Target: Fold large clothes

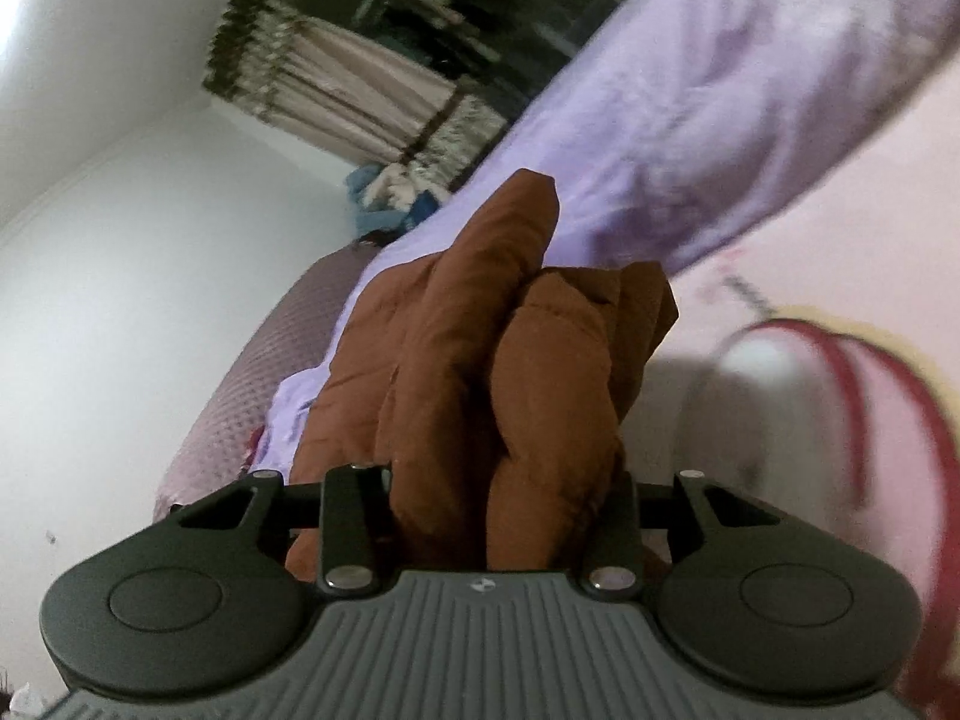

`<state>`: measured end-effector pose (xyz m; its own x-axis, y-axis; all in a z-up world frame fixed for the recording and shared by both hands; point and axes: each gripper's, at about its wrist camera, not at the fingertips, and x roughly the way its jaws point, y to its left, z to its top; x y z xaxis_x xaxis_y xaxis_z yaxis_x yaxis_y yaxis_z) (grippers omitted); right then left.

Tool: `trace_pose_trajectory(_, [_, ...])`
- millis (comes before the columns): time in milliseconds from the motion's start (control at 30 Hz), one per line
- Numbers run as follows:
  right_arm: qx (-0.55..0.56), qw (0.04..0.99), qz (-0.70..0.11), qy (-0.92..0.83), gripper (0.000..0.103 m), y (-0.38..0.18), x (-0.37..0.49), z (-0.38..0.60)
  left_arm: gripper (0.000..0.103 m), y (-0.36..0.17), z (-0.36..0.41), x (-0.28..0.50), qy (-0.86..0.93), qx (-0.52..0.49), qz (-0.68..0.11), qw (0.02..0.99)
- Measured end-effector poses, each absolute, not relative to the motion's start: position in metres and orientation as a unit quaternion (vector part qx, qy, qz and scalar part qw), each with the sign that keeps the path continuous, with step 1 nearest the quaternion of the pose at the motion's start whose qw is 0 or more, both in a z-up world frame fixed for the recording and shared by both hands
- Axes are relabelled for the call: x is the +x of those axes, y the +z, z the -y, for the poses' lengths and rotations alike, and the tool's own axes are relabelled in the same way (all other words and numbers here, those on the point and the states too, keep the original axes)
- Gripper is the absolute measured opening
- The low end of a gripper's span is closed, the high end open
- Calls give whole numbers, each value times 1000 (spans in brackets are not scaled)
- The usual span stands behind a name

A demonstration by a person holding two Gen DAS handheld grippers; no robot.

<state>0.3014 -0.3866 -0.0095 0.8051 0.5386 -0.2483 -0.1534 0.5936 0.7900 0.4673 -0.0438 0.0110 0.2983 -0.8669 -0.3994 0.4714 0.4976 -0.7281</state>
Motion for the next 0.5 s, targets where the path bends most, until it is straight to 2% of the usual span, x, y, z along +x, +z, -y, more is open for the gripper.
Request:
trace_pose_trajectory(233, [379, 863, -244, 228, 45, 13, 309, 321, 96, 33, -35, 442, -415, -245, -382, 788])
trace_pose_trajectory(500, [392, 850, -273, 222, 45, -18, 342, 287, 96, -2, -84, 454, -397, -258, -396, 787])
